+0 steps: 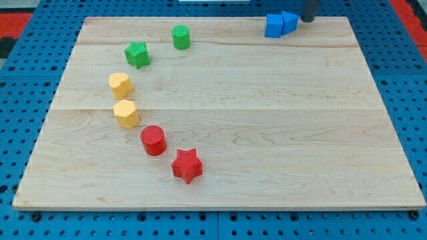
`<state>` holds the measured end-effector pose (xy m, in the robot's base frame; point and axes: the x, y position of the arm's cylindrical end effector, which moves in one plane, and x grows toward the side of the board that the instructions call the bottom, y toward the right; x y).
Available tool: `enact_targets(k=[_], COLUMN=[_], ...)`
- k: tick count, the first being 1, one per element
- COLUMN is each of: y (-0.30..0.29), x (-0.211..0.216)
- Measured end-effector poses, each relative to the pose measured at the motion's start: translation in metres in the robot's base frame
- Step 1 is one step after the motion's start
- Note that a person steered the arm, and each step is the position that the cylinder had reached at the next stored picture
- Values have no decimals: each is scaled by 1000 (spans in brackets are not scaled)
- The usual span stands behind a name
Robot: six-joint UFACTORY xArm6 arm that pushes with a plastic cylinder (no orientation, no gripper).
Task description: Move the blue blocks to the top center
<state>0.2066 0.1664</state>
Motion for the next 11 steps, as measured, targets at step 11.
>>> enact_targets(k=[11], y=[-170], x=[-13])
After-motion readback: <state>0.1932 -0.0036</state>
